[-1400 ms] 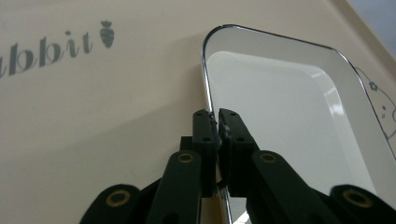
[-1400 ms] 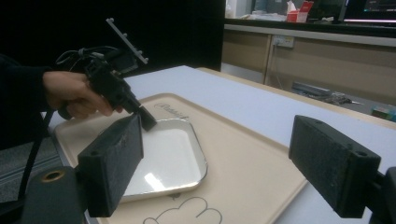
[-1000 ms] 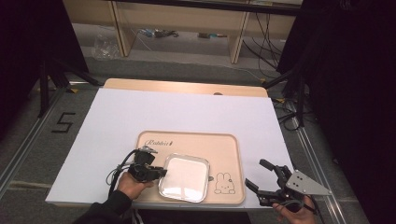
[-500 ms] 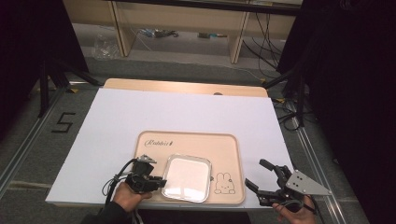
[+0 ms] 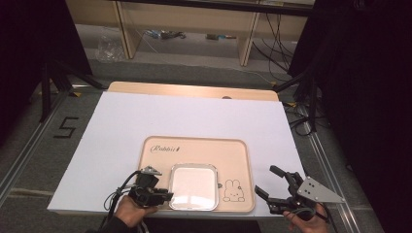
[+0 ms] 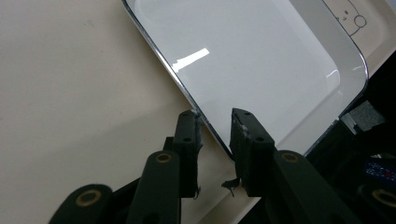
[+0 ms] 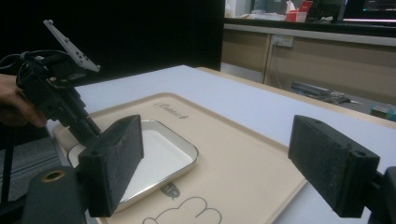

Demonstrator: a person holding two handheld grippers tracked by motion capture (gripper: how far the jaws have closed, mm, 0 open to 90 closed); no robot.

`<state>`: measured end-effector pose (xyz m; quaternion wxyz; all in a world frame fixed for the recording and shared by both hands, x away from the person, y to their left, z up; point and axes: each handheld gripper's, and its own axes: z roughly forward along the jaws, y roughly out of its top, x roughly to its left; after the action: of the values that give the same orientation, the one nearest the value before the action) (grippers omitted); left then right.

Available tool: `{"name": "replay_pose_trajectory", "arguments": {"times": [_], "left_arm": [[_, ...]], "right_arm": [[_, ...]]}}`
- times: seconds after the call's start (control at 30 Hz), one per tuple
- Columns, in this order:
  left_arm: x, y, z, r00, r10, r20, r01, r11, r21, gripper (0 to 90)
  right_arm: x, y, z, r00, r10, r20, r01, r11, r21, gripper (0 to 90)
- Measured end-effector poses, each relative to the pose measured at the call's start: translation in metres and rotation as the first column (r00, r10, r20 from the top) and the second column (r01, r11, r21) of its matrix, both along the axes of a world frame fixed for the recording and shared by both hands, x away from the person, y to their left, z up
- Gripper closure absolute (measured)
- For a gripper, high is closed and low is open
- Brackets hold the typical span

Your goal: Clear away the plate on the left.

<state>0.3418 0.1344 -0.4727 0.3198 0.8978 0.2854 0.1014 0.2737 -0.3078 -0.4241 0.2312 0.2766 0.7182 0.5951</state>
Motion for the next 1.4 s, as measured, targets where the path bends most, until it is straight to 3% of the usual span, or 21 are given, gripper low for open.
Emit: {"name": "replay_pose_trajectory", "arguments": {"times": [0.1,0.17,0.27,0.3,0.33,0.37,0.5,0.53,0.6,0.67,0.73,0.77,0.8,0.9,0.93,0.97,1.0,1.07,1.1,1.37,1.4], "left_arm": [[0.001,0.002,0.000,0.9998,0.005,0.017,-0.005,0.9999,0.012,71.3],[0.001,0.001,-0.003,0.9995,-0.007,0.029,0.008,0.9996,-0.028,70.3],[0.002,0.004,0.000,0.9989,0.002,0.047,-0.002,1.0000,0.002,57.1],[0.001,0.004,0.001,0.9989,-0.004,0.047,0.005,0.9998,-0.017,52.9],[0.000,0.006,0.003,0.9977,0.011,0.066,-0.012,0.9999,0.007,51.3],[0.000,0.007,0.003,0.9977,-0.003,0.067,0.005,0.9997,-0.026,49.0],[-0.002,0.013,0.013,0.9930,0.008,0.118,-0.006,0.9998,-0.017,38.4],[-0.003,0.015,0.016,0.9847,0.041,0.170,-0.040,0.9992,-0.007,36.1],[-0.004,0.019,0.022,0.9682,0.083,0.236,-0.086,0.9963,0.002,34.4],[-0.006,0.023,0.029,0.9399,0.140,0.311,-0.156,0.9875,0.025,29.9],[-0.008,0.024,0.033,0.9408,0.138,0.310,-0.150,0.9886,0.016,24.8],[-0.034,0.003,0.025,0.9464,0.293,-0.136,-0.319,0.9134,-0.253,22.4],[-0.034,0.006,0.027,0.9497,0.291,-0.115,-0.311,0.9188,-0.243,20.7],[-0.037,0.012,0.030,0.9399,0.329,-0.092,-0.341,0.8946,-0.288,15.6],[-0.037,0.014,0.031,0.9418,0.326,-0.083,-0.335,0.8947,-0.295,15.3],[-0.039,0.015,0.032,0.9321,0.353,-0.082,-0.359,0.8720,-0.332,15.3],[-0.039,0.018,0.033,0.9299,0.360,-0.074,-0.363,0.8674,-0.340,14.8],[-0.042,0.023,0.036,0.9184,0.391,-0.061,-0.384,0.8454,-0.371,13.4],[-0.042,0.026,0.036,0.9182,0.393,-0.048,-0.381,0.8421,-0.382,12.6],[-0.052,0.046,0.042,0.9032,0.429,0.003,-0.384,0.8109,-0.442,12.4],[-0.053,0.049,0.043,0.9089,0.417,0.014,-0.372,0.8266,-0.422,12.4]], "right_arm": [[0.000,0.000,0.000,1.0000,-0.004,0.004,0.004,1.0000,0.003,18.7],[0.000,0.000,0.000,1.0000,-0.006,0.008,0.006,1.0000,0.001,18.8],[0.000,0.000,0.000,0.9999,-0.005,0.013,0.006,1.0000,-0.005,18.8],[0.001,0.000,0.000,0.9997,-0.006,0.022,0.006,1.0000,-0.008,18.8],[0.001,0.000,0.000,0.9997,-0.005,0.022,0.006,1.0000,-0.007,18.8],[0.001,0.000,0.000,0.9997,-0.006,0.023,0.006,1.0000,-0.007,18.8],[0.001,0.000,0.000,0.9998,-0.006,0.020,0.007,1.0000,-0.007,18.8],[0.000,0.000,0.000,1.0000,0.003,-0.002,-0.003,1.0000,-0.004,18.8],[0.000,0.000,0.000,1.0000,-0.003,0.008,0.003,1.0000,-0.005,18.8],[0.001,0.000,0.000,0.9998,-0.006,0.021,0.006,1.0000,-0.007,18.8],[0.001,0.000,0.000,0.9998,-0.006,0.021,0.006,1.0000,-0.008,18.8],[0.001,0.000,0.000,0.9998,-0.006,0.020,0.006,1.0000,-0.007,18.9],[0.001,0.000,0.000,0.9998,-0.006,0.020,0.007,1.0000,-0.006,18.8],[0.001,-0.001,0.000,0.9998,-0.004,0.021,0.004,1.0000,-0.008,18.9],[0.001,0.000,0.000,0.9998,-0.005,0.020,0.005,1.0000,-0.008,18.8],[0.001,0.000,0.000,0.9998,-0.005,0.021,0.006,0.9999,-0.008,18.9],[0.001,0.000,0.000,0.9998,-0.005,0.021,0.005,1.0000,-0.008,18.9],[0.000,0.000,0.000,1.0000,0.000,0.001,0.000,1.0000,-0.004,18.9],[0.001,0.000,0.000,0.9997,-0.006,0.022,0.006,0.9999,-0.008,18.9],[0.001,0.000,0.000,0.9997,-0.005,0.022,0.005,0.9999,-0.009,18.9],[0.000,0.001,0.000,1.0000,0.004,-0.004,-0.004,1.0000,0.000,18.9]]}}
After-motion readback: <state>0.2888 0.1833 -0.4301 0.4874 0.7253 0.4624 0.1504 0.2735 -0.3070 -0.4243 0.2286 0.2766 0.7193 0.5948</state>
